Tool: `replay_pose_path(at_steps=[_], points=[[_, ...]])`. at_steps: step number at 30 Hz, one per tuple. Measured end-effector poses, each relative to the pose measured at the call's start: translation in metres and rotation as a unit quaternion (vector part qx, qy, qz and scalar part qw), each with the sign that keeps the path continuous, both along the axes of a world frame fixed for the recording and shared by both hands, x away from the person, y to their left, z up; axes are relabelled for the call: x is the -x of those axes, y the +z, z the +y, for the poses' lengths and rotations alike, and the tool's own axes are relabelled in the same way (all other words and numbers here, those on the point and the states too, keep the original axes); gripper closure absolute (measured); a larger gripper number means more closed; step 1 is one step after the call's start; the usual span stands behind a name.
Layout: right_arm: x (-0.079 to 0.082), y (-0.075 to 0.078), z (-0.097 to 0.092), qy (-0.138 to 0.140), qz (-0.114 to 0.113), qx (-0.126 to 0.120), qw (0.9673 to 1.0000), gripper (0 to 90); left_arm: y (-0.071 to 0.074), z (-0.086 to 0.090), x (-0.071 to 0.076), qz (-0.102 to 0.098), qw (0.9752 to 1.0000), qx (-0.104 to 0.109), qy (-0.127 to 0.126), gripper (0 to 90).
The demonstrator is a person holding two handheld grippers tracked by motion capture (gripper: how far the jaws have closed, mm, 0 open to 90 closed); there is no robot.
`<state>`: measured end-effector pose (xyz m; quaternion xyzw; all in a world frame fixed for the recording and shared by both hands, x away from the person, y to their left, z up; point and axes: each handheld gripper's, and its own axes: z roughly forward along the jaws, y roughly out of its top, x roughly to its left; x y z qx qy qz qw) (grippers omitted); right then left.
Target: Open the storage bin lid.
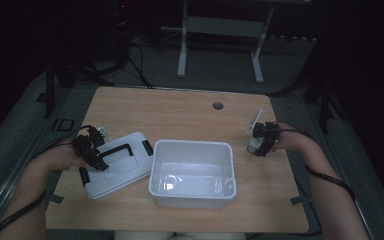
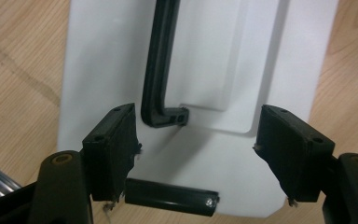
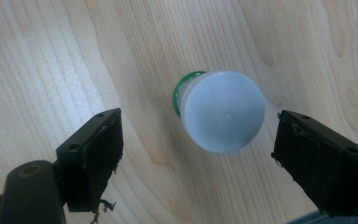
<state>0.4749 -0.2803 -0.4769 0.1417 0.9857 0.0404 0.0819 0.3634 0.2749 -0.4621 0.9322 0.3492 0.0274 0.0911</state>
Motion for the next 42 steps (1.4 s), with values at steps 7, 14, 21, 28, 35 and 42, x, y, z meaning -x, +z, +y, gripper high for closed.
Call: replay_pose_path(at_steps=[7, 14, 21, 28, 35, 42], points=[[-0.009, -0.004, 0.007, 0.007, -0.001, -0.007, 1.0, 27.4, -0.002, 0.001, 0.001, 0.001, 1.0, 0.002, 0.003, 29.0], [-0.015, -0.01, 0.011, 0.023, -0.005, 0.017, 0.9996, 47.4, 0.0, 0.005, 0.001, -0.005, 1.0, -0.003, 0.004, 29.1], [-0.01, -0.007, 0.014, 0.038, 0.008, 0.018, 0.9991, 49.6, 0.0, 0.005, 0.002, -0.004, 1.0, -0.002, 0.004, 29.1], [0.003, 0.004, 0.016, 0.043, 0.019, -0.001, 0.9989, 49.7, 0.003, -0.004, 0.001, -0.007, 0.9999, -0.006, -0.007, 29.1], [0.016, 0.011, 0.013, 0.043, 0.031, 0.001, 0.9986, 49.7, 0.01, -0.013, 0.0, -0.014, 0.9997, -0.002, -0.02, 29.1], [0.036, 0.019, 0.009, 0.046, 0.027, 0.004, 0.9986, 49.7, 0.015, -0.021, -0.001, -0.02, 0.9992, 0.0, -0.034, 29.1]])
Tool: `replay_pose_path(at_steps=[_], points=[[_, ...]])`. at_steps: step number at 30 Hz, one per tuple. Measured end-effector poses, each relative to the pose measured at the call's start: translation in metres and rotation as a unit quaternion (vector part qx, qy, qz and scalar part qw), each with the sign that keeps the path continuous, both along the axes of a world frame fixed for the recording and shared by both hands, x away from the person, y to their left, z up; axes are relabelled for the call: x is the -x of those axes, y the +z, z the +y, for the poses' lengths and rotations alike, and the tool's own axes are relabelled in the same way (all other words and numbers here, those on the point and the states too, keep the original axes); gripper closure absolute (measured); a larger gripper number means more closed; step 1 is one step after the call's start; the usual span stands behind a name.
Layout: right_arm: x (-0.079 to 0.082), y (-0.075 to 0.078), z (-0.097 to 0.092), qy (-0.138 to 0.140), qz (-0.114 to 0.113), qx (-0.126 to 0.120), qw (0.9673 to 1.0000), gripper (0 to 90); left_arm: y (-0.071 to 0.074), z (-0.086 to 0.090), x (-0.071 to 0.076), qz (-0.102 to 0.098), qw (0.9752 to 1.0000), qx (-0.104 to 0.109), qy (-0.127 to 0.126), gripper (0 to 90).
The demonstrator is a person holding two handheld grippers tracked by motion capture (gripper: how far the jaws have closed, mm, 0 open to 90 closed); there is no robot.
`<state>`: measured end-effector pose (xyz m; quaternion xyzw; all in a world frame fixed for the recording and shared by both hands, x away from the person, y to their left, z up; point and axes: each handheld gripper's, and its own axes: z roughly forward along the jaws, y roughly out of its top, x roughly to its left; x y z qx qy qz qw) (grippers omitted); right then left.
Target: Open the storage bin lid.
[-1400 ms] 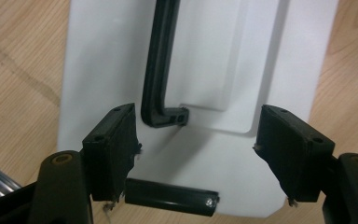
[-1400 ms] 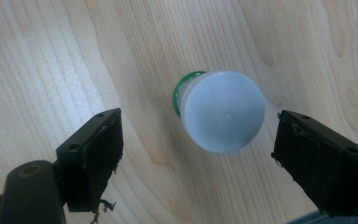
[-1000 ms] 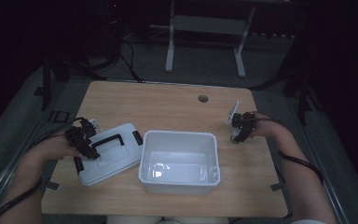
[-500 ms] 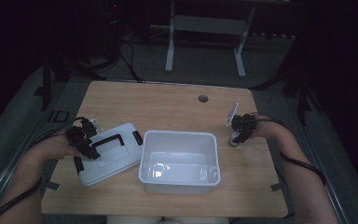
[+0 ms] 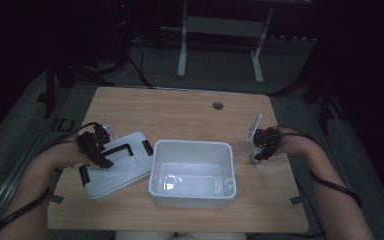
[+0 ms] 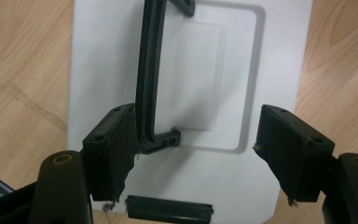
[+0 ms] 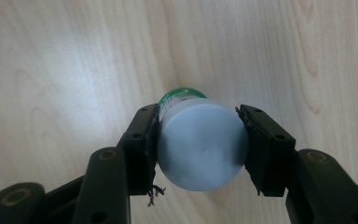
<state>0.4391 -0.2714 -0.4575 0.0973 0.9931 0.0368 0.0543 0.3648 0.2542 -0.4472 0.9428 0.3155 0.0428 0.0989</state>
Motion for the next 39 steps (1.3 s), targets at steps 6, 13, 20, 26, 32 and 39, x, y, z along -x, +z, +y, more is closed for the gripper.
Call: replay_pose_path(at_steps=[6, 13, 20, 26, 32, 39], points=[[0.02, 0.009, -0.003, 0.009, 0.005, 0.005, 0.9999, 49.7, 0.002, -0.006, -0.002, 0.002, 0.9999, -0.001, -0.01, 29.1], [0.043, 0.023, -0.003, 0.015, 0.012, -0.001, 0.9998, 49.7, 0.002, -0.013, -0.007, 0.003, 0.9997, 0.0, -0.023, 29.1], [0.062, 0.036, -0.005, 0.01, 0.021, -0.016, 0.9996, 49.7, 0.0, -0.019, -0.009, 0.003, 0.9995, 0.0, -0.033, 29.1], [0.075, 0.042, -0.007, 0.015, 0.012, -0.01, 0.9998, 49.7, -0.002, -0.02, -0.013, 0.007, 0.9994, -0.002, -0.034, 29.1], [0.088, 0.051, -0.006, 0.024, 0.01, 0.001, 0.9997, 49.7, -0.001, -0.023, -0.014, 0.008, 0.9993, -0.005, -0.038, 29.0], [0.104, 0.07, 0.002, 0.037, 0.004, 0.005, 0.9993, 49.7, -0.002, -0.023, -0.015, 0.009, 0.9991, -0.006, -0.04, 29.0]])
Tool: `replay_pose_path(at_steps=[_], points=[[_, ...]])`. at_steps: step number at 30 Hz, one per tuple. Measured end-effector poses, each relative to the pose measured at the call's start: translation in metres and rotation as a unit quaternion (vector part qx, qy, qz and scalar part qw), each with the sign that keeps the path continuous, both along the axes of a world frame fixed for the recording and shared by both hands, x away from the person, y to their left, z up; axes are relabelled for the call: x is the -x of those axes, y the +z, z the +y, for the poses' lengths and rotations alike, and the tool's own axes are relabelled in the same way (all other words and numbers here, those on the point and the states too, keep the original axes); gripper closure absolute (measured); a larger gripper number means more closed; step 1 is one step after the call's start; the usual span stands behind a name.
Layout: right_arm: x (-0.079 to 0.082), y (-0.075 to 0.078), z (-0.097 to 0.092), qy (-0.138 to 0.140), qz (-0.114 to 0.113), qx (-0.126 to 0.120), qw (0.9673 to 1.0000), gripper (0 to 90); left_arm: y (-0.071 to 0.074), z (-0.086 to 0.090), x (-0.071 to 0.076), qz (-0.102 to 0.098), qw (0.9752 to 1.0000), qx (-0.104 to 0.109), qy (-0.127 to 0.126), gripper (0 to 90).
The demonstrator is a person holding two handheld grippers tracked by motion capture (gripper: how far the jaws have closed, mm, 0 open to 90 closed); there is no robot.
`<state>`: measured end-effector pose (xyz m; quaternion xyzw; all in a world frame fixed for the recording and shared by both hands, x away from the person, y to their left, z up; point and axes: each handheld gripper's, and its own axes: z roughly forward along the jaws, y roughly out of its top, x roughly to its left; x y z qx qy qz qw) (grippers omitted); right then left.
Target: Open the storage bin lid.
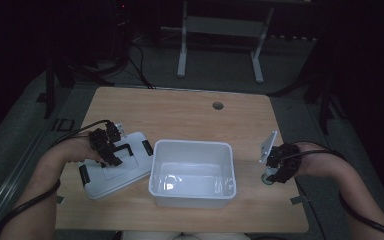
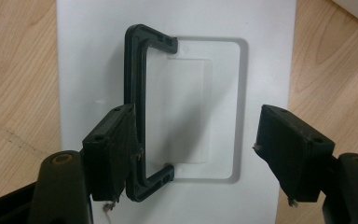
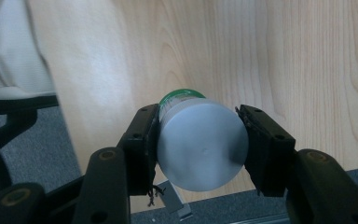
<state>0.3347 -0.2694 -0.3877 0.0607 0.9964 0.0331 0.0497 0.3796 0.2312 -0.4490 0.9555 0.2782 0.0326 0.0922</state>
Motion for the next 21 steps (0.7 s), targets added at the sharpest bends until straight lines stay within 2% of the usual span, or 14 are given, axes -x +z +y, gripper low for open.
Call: replay_pose_path(at_steps=[5, 13, 21], points=[[0.011, 0.019, 0.012, 0.019, 0.001, -0.021, 0.9996, 49.7, -0.001, 0.0, 0.0, -0.001, 1.0, 0.0, 0.001, 29.1], [0.023, 0.045, 0.038, 0.053, -0.013, -0.029, 0.9981, 49.8, 0.001, 0.002, 0.002, 0.0, 1.0, 0.0, 0.0, 29.1], [0.031, 0.064, 0.067, 0.083, -0.022, -0.036, 0.9957, 49.8, 0.003, 0.004, 0.003, -0.002, 1.0, 0.001, 0.002, 29.0]])
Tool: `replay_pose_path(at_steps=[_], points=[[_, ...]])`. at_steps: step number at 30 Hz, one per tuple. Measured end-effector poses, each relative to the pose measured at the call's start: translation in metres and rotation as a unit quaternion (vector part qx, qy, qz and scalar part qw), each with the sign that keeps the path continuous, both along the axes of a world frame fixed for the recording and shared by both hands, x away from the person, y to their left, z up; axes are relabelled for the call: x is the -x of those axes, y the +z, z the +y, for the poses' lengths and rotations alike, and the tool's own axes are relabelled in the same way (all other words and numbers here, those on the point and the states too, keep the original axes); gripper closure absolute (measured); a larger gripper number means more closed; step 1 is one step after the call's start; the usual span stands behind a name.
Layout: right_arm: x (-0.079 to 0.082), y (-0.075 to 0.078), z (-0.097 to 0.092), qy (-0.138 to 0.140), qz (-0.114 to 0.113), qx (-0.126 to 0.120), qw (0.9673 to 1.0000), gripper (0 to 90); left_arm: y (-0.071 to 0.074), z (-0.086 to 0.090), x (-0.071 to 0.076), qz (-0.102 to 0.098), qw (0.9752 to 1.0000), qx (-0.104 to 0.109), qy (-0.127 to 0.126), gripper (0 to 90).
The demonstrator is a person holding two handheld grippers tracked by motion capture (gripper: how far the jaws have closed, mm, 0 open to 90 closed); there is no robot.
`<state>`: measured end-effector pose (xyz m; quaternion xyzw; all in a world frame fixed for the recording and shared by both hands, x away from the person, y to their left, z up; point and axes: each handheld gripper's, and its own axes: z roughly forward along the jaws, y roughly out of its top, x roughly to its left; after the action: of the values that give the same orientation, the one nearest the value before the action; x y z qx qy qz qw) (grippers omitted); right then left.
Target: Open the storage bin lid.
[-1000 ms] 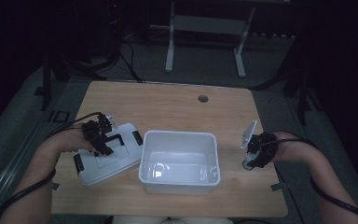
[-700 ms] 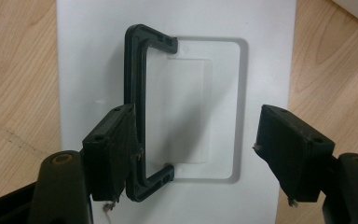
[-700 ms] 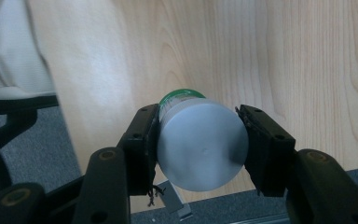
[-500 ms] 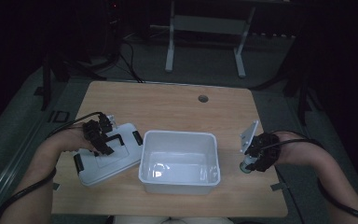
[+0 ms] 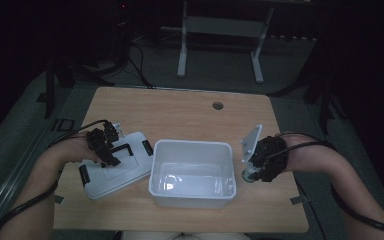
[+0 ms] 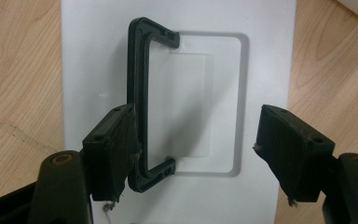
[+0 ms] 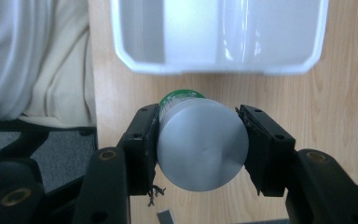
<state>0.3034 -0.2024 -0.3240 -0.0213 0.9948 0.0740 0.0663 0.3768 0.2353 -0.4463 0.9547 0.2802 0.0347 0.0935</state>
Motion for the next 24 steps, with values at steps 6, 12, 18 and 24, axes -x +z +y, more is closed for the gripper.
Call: replay_pose_path(at_steps=[6, 12, 18, 24], points=[[0.005, 0.011, 0.021, 0.026, -0.004, -0.021, 0.9995, 49.7, -0.001, 0.001, 0.0, 0.0, 1.0, 0.001, 0.0, 29.1], [0.007, 0.011, 0.04, 0.046, -0.001, -0.031, 0.9984, 49.8, -0.003, 0.003, 0.001, 0.002, 1.0, -0.002, 0.002, 29.0], [0.005, 0.001, 0.054, 0.055, 0.003, -0.021, 0.9983, 49.8, -0.004, 0.005, 0.001, 0.003, 1.0, -0.003, 0.005, 29.1], [-0.001, -0.016, 0.067, 0.058, 0.007, -0.01, 0.9982, 49.8, -0.004, 0.004, 0.002, 0.002, 1.0, -0.001, 0.006, 29.0]])
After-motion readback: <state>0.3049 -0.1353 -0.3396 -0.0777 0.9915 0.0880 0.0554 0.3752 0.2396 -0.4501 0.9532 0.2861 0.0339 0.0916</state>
